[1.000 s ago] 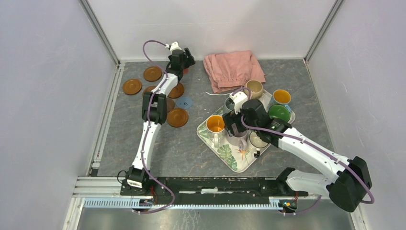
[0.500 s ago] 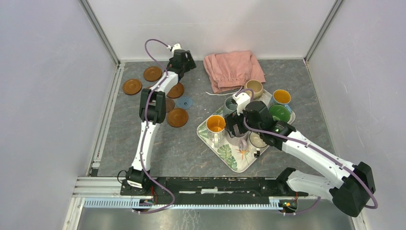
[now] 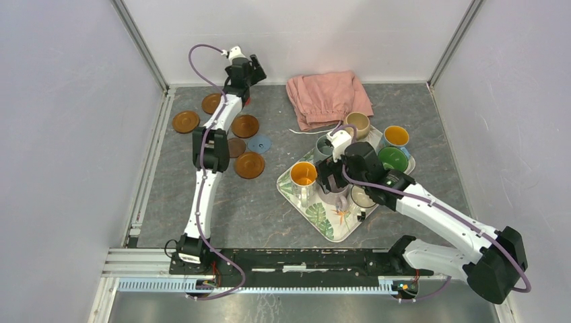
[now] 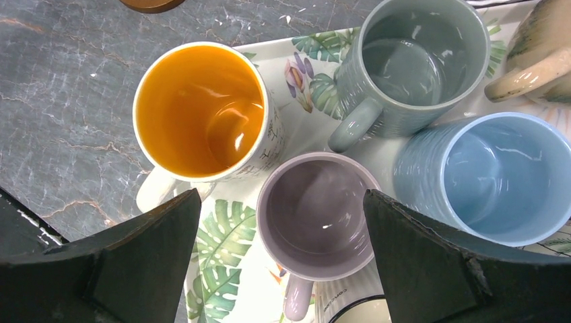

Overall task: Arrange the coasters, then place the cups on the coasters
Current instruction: Move the coaster to the corner of the board.

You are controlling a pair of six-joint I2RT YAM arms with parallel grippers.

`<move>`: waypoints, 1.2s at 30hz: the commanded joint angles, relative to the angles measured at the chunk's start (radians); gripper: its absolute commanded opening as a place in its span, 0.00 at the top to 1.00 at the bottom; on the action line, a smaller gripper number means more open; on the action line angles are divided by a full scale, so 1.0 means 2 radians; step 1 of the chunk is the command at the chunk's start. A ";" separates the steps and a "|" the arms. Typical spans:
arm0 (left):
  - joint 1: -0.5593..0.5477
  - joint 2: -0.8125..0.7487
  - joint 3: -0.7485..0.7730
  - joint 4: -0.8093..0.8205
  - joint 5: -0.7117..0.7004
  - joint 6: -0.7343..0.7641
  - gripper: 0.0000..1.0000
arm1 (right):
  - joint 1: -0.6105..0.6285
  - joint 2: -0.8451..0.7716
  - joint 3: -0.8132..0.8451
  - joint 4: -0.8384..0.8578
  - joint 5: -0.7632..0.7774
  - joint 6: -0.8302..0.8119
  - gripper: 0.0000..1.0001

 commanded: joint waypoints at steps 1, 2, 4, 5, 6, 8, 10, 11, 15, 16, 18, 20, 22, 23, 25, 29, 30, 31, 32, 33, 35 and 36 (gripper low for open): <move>0.023 0.025 0.024 0.019 -0.014 -0.005 0.09 | -0.002 0.011 0.018 0.009 0.002 0.003 0.02; 0.025 0.026 0.023 0.019 -0.011 -0.006 0.09 | -0.002 0.013 0.019 0.009 0.000 0.003 0.02; 0.028 0.030 0.024 0.021 -0.002 -0.009 0.09 | -0.002 0.017 0.020 0.012 -0.004 0.005 0.02; 0.029 0.033 0.024 0.021 0.002 -0.011 0.09 | -0.002 0.021 0.020 0.012 -0.007 0.007 0.02; 0.030 0.036 0.024 0.020 0.008 -0.015 0.09 | -0.002 0.023 0.021 0.013 -0.008 0.008 0.02; 0.031 0.040 0.024 0.017 0.015 -0.022 0.09 | -0.002 0.025 0.023 0.013 -0.011 0.010 0.02; 0.031 0.043 0.023 0.010 0.019 -0.025 0.09 | -0.002 0.025 0.023 0.012 -0.010 0.010 0.02; 0.031 0.043 0.021 0.006 0.021 -0.028 0.10 | -0.002 0.023 0.023 0.012 -0.010 0.010 0.02; 0.030 0.029 -0.015 0.000 0.030 -0.044 0.12 | -0.002 0.020 0.022 0.011 -0.009 0.012 0.02; 0.030 0.023 -0.023 -0.003 0.032 -0.046 0.12 | -0.002 0.019 0.022 0.011 -0.011 0.013 0.02; 0.027 0.014 -0.033 -0.012 0.028 -0.046 0.13 | -0.002 0.015 0.020 0.011 -0.011 0.014 0.02; 0.024 0.004 -0.045 -0.019 0.024 -0.045 0.14 | -0.002 0.010 0.017 0.012 -0.010 0.016 0.02; 0.021 -0.010 -0.063 -0.025 0.019 -0.046 0.14 | -0.002 0.004 0.016 0.012 -0.011 0.017 0.02; 0.020 -0.018 -0.075 -0.025 0.017 -0.047 0.15 | -0.002 0.001 0.015 0.013 -0.010 0.017 0.02; 0.017 -0.031 -0.097 -0.025 0.010 -0.048 0.15 | -0.002 -0.004 0.013 0.013 -0.011 0.018 0.02; 0.010 -0.054 -0.132 -0.024 0.008 -0.056 0.16 | -0.002 -0.013 0.009 0.013 -0.012 0.019 0.02; 0.008 -0.057 -0.140 -0.024 0.009 -0.057 0.16 | -0.002 -0.016 0.007 0.013 -0.012 0.019 0.02; 0.007 -0.061 -0.147 -0.023 0.010 -0.059 0.16 | -0.002 -0.018 0.006 0.013 -0.012 0.020 0.02; 0.005 -0.063 -0.152 -0.024 0.010 -0.060 0.16 | -0.002 -0.021 0.005 0.013 -0.012 0.020 0.02; 0.002 -0.066 -0.156 -0.025 0.008 -0.060 0.16 | -0.002 -0.024 0.003 0.012 -0.012 0.020 0.02; -0.001 -0.070 -0.164 -0.026 0.007 -0.061 0.16 | -0.003 -0.028 0.002 0.013 -0.012 0.021 0.02; -0.003 -0.073 -0.168 -0.027 0.006 -0.061 0.16 | -0.002 -0.030 0.001 0.012 -0.012 0.021 0.02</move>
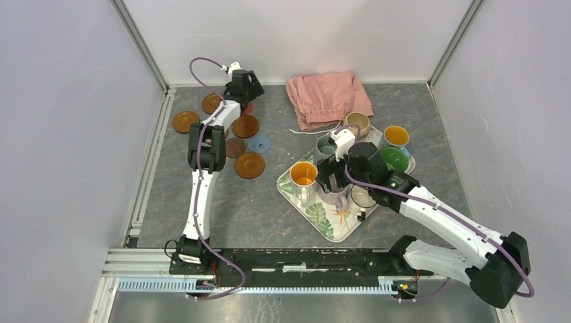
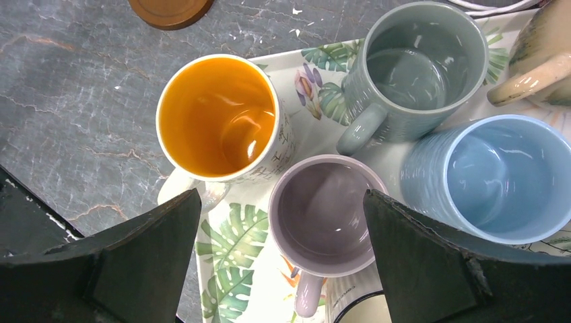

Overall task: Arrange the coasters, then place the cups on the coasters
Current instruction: Move the coaster to the corner of the board.

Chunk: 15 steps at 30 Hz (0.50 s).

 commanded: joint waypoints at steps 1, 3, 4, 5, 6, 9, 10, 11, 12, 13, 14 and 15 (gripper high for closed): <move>-0.011 -0.030 -0.026 -0.032 -0.004 -0.026 0.16 | -0.002 -0.019 0.000 0.012 -0.004 0.006 0.02; -0.014 -0.036 -0.038 -0.031 -0.004 -0.026 0.15 | -0.002 -0.022 -0.002 0.012 -0.003 0.006 0.02; -0.015 -0.041 -0.044 -0.030 -0.005 -0.025 0.15 | -0.002 -0.024 -0.002 0.011 -0.003 0.007 0.02; -0.015 -0.045 -0.049 -0.026 -0.003 -0.022 0.15 | -0.002 -0.024 -0.002 0.012 -0.003 0.006 0.02; -0.016 -0.048 -0.049 -0.023 -0.001 -0.018 0.14 | -0.002 -0.025 -0.002 0.011 -0.003 0.006 0.02; -0.016 -0.058 -0.035 -0.024 -0.006 0.002 0.12 | -0.002 -0.026 -0.001 0.011 -0.004 0.005 0.02; -0.016 -0.063 -0.030 -0.024 -0.012 0.010 0.10 | -0.002 -0.026 -0.001 0.011 -0.004 0.005 0.02; -0.016 -0.069 -0.026 -0.026 -0.024 0.018 0.09 | -0.002 -0.026 0.000 0.011 -0.003 0.004 0.02; -0.015 -0.075 -0.025 -0.026 -0.036 0.026 0.08 | -0.002 -0.026 0.000 0.010 -0.004 0.004 0.02; -0.014 -0.080 -0.026 -0.029 -0.054 0.034 0.07 | -0.002 -0.026 0.001 0.011 -0.003 0.004 0.02; -0.013 -0.086 -0.026 -0.033 -0.063 0.039 0.06 | -0.002 -0.026 0.001 0.011 -0.003 0.004 0.02; -0.012 -0.090 -0.028 -0.037 -0.078 0.045 0.06 | -0.002 -0.027 0.000 0.012 -0.003 0.003 0.02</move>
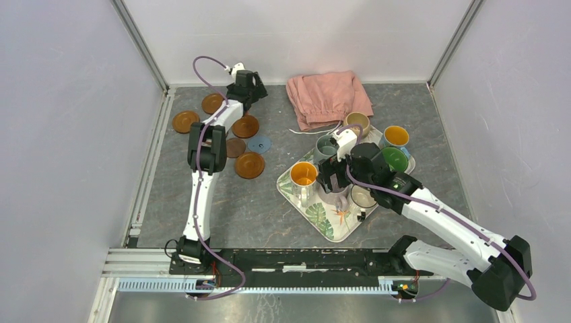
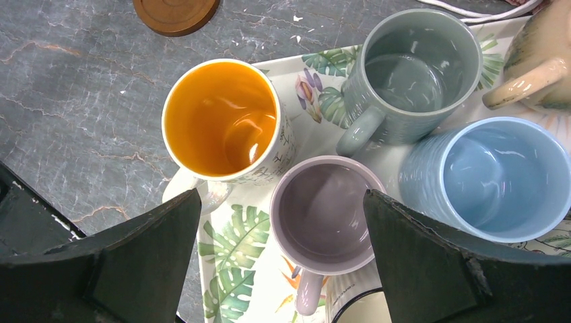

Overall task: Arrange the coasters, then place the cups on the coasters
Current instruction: Move the coaster to the corner of the board.

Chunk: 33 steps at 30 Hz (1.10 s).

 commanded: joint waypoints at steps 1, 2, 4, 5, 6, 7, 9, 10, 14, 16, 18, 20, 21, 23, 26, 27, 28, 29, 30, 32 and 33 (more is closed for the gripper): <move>0.004 -0.060 0.007 -0.021 -0.071 0.044 0.05 | -0.002 -0.012 0.001 0.013 -0.003 0.003 0.02; 0.006 -0.061 0.006 -0.029 -0.083 0.045 0.05 | -0.002 -0.012 0.001 0.013 -0.003 0.003 0.02; 0.012 -0.063 -0.003 -0.040 -0.088 0.043 0.05 | -0.002 -0.012 0.001 0.012 -0.004 0.003 0.02; 0.014 -0.069 -0.015 -0.036 -0.088 0.044 0.05 | -0.002 -0.013 0.002 0.012 -0.005 0.003 0.02; 0.016 -0.074 -0.028 -0.028 -0.085 0.046 0.04 | -0.002 -0.013 0.003 0.013 -0.005 0.002 0.02; 0.017 -0.079 -0.039 -0.021 -0.083 0.047 0.04 | -0.002 -0.014 0.003 0.013 -0.005 0.001 0.02; 0.018 -0.081 -0.044 -0.027 -0.089 0.047 0.04 | -0.002 -0.014 0.004 0.012 -0.005 0.000 0.02; 0.018 -0.081 -0.042 -0.037 -0.096 0.047 0.04 | -0.002 -0.013 0.005 0.011 -0.004 0.000 0.02; 0.020 -0.090 -0.061 -0.046 -0.110 0.045 0.04 | -0.002 -0.015 0.006 0.012 -0.007 0.001 0.02; 0.022 -0.090 -0.064 -0.054 -0.110 0.043 0.04 | -0.002 -0.016 0.006 0.012 -0.008 0.002 0.02; 0.024 -0.091 -0.068 -0.060 -0.106 0.042 0.03 | -0.002 -0.019 0.006 0.011 -0.008 0.003 0.02; 0.025 -0.091 -0.070 -0.064 -0.103 0.043 0.03 | -0.003 -0.022 0.006 0.010 -0.009 0.003 0.02; 0.025 -0.089 -0.071 -0.065 -0.100 0.043 0.03 | -0.002 -0.023 0.006 0.010 -0.009 0.003 0.02; 0.026 -0.087 -0.071 -0.066 -0.094 0.044 0.03 | -0.002 -0.026 0.007 0.009 -0.009 0.004 0.02; 0.026 -0.082 -0.071 -0.066 -0.073 0.044 0.03 | -0.002 -0.030 0.006 0.007 -0.009 0.005 0.02; 0.026 -0.081 -0.072 -0.064 -0.064 0.044 0.03 | -0.002 -0.032 0.006 0.007 -0.008 0.005 0.02; 0.025 -0.080 -0.073 -0.061 -0.055 0.043 0.03 | -0.002 -0.033 0.006 0.007 -0.009 0.006 0.02; 0.024 -0.079 -0.073 -0.061 -0.048 0.044 0.03 | -0.002 -0.034 0.006 0.007 -0.009 0.006 0.02; 0.022 -0.078 -0.072 -0.060 -0.043 0.046 0.03 | -0.002 -0.035 0.005 0.006 -0.008 0.006 0.02; 0.016 -0.076 -0.071 -0.061 -0.041 0.050 0.03 | -0.002 -0.037 0.005 0.005 -0.009 0.007 0.02; 0.013 -0.076 -0.071 -0.061 -0.039 0.051 0.03 | -0.002 -0.038 0.005 0.005 -0.009 0.007 0.02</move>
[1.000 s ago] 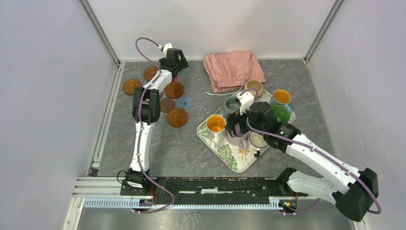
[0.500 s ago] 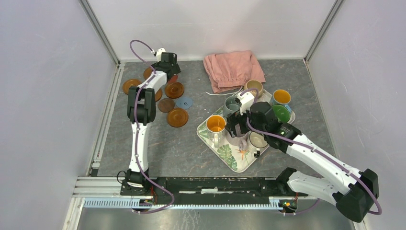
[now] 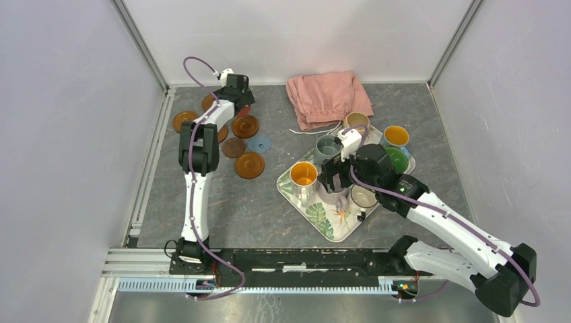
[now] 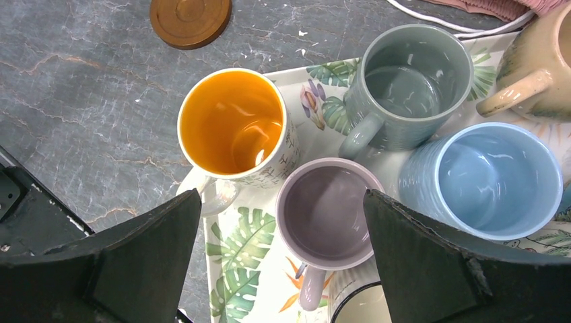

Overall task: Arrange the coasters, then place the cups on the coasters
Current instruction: Move the coaster to the corner of the board.

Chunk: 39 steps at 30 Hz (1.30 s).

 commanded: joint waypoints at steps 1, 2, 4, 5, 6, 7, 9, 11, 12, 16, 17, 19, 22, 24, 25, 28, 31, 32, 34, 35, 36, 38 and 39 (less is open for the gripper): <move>-0.013 -0.022 -0.001 0.002 0.030 0.021 0.03 | -0.002 -0.013 0.004 0.007 -0.004 0.005 0.02; -0.017 -0.022 -0.002 0.002 0.030 0.021 0.03 | -0.002 -0.014 0.004 0.007 -0.004 0.006 0.02; -0.023 -0.019 -0.001 0.001 0.034 0.021 0.03 | -0.002 -0.015 0.003 0.007 -0.004 0.006 0.02; -0.027 -0.017 0.001 0.002 0.035 0.020 0.03 | -0.002 -0.015 0.003 0.007 -0.004 0.006 0.02; -0.031 -0.015 0.003 0.001 0.037 0.020 0.03 | -0.002 -0.017 0.002 0.007 -0.004 0.006 0.02; -0.034 -0.012 0.006 0.002 0.037 0.020 0.03 | -0.002 -0.018 0.001 0.007 -0.003 0.007 0.02; -0.042 -0.007 0.012 0.001 0.038 0.019 0.03 | -0.002 -0.021 -0.001 0.005 -0.001 0.006 0.02; -0.050 0.000 0.022 -0.001 0.040 0.018 0.03 | -0.002 -0.025 -0.001 0.002 0.002 0.005 0.02; -0.054 0.004 0.029 -0.004 0.040 0.017 0.03 | -0.002 -0.027 -0.002 0.001 0.004 0.005 0.02; -0.065 0.019 0.057 -0.018 0.033 0.016 0.03 | -0.002 -0.032 -0.004 0.000 0.007 0.003 0.02; -0.066 0.020 0.058 -0.019 0.032 0.014 0.03 | -0.002 -0.033 -0.004 -0.001 0.007 0.002 0.02; -0.067 0.021 0.061 -0.019 0.028 0.013 0.03 | -0.002 -0.035 -0.003 -0.002 0.008 0.002 0.02; -0.067 0.018 0.063 -0.021 0.023 0.015 0.03 | -0.002 -0.035 0.002 -0.007 0.009 -0.001 0.02; -0.067 0.013 0.064 -0.023 0.022 0.017 0.03 | -0.002 -0.033 0.008 -0.011 0.010 -0.002 0.02; -0.067 0.009 0.064 -0.024 0.023 0.019 0.03 | -0.002 -0.031 0.011 -0.013 0.010 -0.004 0.02; -0.067 -0.010 0.058 -0.024 0.027 0.023 0.02 | -0.002 -0.025 0.027 -0.020 0.007 -0.007 0.02; -0.066 -0.038 0.040 -0.018 0.025 0.030 0.02 | -0.002 -0.020 0.038 -0.027 0.003 -0.010 0.02; -0.066 -0.049 0.032 -0.018 0.020 0.033 0.02 | -0.002 -0.021 0.040 -0.028 0.001 -0.010 0.02; -0.062 -0.073 0.009 -0.012 0.010 0.036 0.02 | -0.002 -0.024 0.040 -0.028 -0.002 -0.011 0.02; -0.059 -0.085 -0.007 -0.011 0.008 0.035 0.02 | -0.002 -0.026 0.037 -0.027 -0.003 -0.010 0.02; -0.056 -0.096 -0.023 -0.007 0.006 0.034 0.01 | -0.002 -0.028 0.035 -0.025 -0.002 -0.010 0.02; -0.048 -0.119 -0.052 -0.001 0.004 0.035 0.01 | -0.002 -0.033 0.025 -0.013 -0.003 -0.011 0.02; -0.044 -0.128 -0.065 -0.001 0.002 0.035 0.01 | -0.002 -0.035 0.019 -0.004 -0.002 -0.011 0.02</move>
